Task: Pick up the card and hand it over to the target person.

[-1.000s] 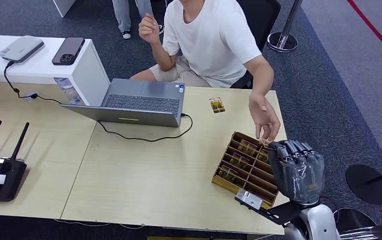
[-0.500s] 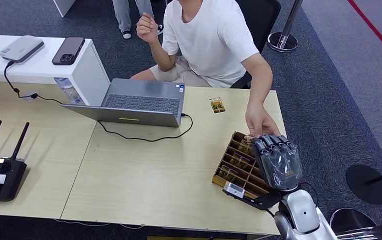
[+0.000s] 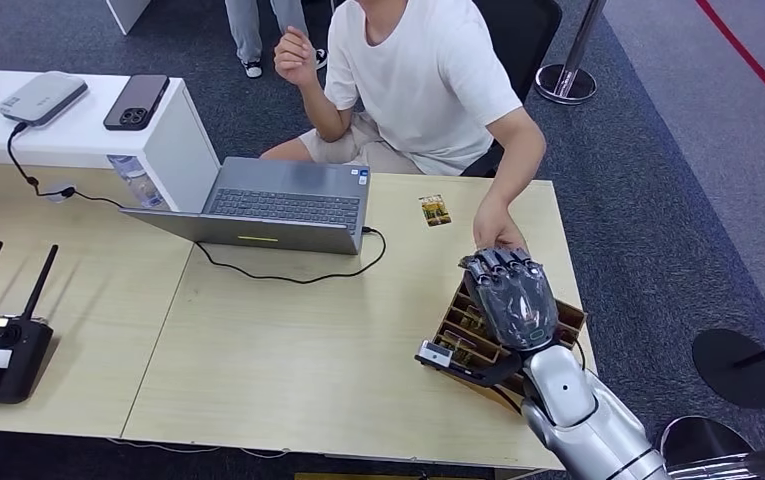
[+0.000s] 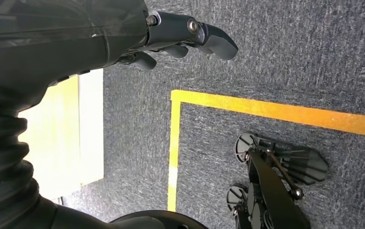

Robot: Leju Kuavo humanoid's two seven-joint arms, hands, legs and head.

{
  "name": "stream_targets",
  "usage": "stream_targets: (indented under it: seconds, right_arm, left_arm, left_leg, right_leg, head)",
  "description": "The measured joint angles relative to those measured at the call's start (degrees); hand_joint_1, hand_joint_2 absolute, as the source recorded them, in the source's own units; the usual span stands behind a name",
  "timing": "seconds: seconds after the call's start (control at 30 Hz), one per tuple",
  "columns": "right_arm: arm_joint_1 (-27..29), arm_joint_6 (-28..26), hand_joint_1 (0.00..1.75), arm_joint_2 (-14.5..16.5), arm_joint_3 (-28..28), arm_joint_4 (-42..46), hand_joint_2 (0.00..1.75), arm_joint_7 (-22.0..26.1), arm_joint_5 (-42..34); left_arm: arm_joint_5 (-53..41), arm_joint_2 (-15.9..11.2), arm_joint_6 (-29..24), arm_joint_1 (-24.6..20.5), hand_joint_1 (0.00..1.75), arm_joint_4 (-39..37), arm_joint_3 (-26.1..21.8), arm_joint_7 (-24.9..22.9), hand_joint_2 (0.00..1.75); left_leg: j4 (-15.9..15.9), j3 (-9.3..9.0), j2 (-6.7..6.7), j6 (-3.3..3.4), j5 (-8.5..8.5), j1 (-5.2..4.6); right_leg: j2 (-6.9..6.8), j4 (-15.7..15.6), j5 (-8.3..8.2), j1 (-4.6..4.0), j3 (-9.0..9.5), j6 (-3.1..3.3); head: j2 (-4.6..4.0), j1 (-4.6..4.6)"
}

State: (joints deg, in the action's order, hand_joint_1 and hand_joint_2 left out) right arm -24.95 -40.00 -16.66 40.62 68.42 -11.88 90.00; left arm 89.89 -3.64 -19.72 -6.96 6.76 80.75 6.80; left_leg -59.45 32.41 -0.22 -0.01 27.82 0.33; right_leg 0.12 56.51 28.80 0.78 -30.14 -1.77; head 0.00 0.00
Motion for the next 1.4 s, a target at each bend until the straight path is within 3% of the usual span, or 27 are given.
stream_targets:
  seconds: [0.03, 0.17, 0.33, 0.47, 0.57, 0.7, 0.8, 0.9, 1.17, 1.4]
  right_arm:
    - [0.0, 0.0, 0.00, 0.2, -0.2, -0.1, 0.00, 0.1, 0.0]
    - [0.8, 0.0, 0.00, 1.0, -2.3, 0.5, 0.00, 1.5, 0.0]
    - [1.9, 0.0, 0.00, 2.6, -5.4, 1.2, 0.00, 4.0, 0.0]
    - [4.5, 0.0, 0.00, 6.0, -13.2, 4.0, 0.00, 10.2, -1.8]
    - [6.4, 0.0, 0.00, 9.5, -21.7, 6.8, 0.00, 17.7, -6.2]
    - [7.5, 0.0, 0.00, 16.9, -37.8, 8.2, 0.00, 32.7, -14.1]
    - [6.5, 0.0, 0.00, 20.5, -47.2, 6.8, 0.00, 41.7, -21.1]
    - [5.6, 0.0, 0.00, 20.0, -49.8, 5.1, 0.00, 44.7, -29.3]
    - [5.0, 0.0, 0.00, 13.8, -48.4, 4.2, 0.00, 44.5, -51.8]
    - [5.8, 0.2, 0.00, 11.2, -49.5, 6.1, 0.00, 43.1, -61.3]
  left_arm:
    - [0.1, 0.0, -0.1, 0.0, 0.00, 0.0, -0.3, 0.1, 1.75]
    - [0.1, -0.1, 0.0, 0.1, 0.00, 0.2, -1.0, -0.1, 0.00]
    - [0.1, 0.0, -0.1, 0.2, 0.00, 0.2, -1.7, -0.4, 0.00]
    - [0.1, 0.1, -0.3, 0.2, 0.00, 0.2, -2.2, -0.2, 0.00]
    - [0.1, 0.2, -0.4, 0.3, 0.00, 0.2, -2.5, 0.0, 0.00]
    - [0.1, 0.3, -0.6, 0.3, 0.00, 0.2, -2.7, 0.2, 0.00]
    - [0.1, 0.3, -0.7, 0.3, 0.00, 0.2, -2.7, 0.3, 0.00]
    - [0.1, 0.4, -0.8, 0.3, 0.00, 0.2, -2.7, 0.2, 0.00]
    - [0.1, 0.5, -1.2, 0.3, 0.00, 0.2, -2.9, 0.4, 0.00]
    - [0.1, 0.6, -1.2, 0.1, 0.00, 0.2, -2.5, 0.3, 0.00]
  left_leg:
    - [0.0, 0.00, -0.01, 0.00, -0.01, 0.00]
    - [0.0, 0.04, -0.06, 0.00, -0.01, 0.00]
    - [0.0, 0.06, -0.10, 0.00, -0.01, -0.01]
    - [0.0, 0.07, -0.10, -0.01, -0.01, 0.00]
    - [0.0, 0.08, -0.15, -0.01, -0.01, -0.01]
    - [-0.1, 0.12, -0.15, -0.01, -0.01, -0.02]
    - [-0.1, 0.13, -0.17, -0.01, -0.02, -0.02]
    - [0.0, 0.11, -0.22, 0.00, -0.04, -0.02]
    - [0.0, 0.07, -0.27, 0.02, -0.02, -0.04]
    - [-0.1, 0.09, -0.28, 0.02, -0.03, -0.05]
  right_leg:
    - [-0.02, 0.0, 0.00, 0.00, 0.01, 0.01]
    - [-0.05, 0.0, 0.00, 0.00, -0.01, -0.01]
    - [-0.09, 0.0, 0.02, 0.01, -0.03, -0.01]
    - [-0.08, 0.0, 0.02, 0.00, -0.04, 0.00]
    - [-0.13, 0.0, 0.04, 0.02, -0.05, 0.00]
    - [-0.13, 0.1, 0.05, 0.02, -0.10, 0.00]
    - [-0.15, 0.1, 0.04, 0.03, -0.10, 0.00]
    - [-0.20, 0.0, 0.03, 0.02, -0.06, -0.01]
    - [-0.24, 0.0, 0.04, 0.05, 0.02, -0.03]
    - [-0.26, 0.0, 0.04, 0.05, -0.02, -0.02]
  head:
    - [0.00, 0.00]
    - [0.00, 0.00]
    - [0.00, 0.00]
    - [0.00, 0.00]
    - [0.00, 0.00]
    - [0.00, 0.00]
    - [0.00, 0.00]
    - [0.00, 0.00]
    - [0.00, 0.00]
    - [0.00, 0.00]
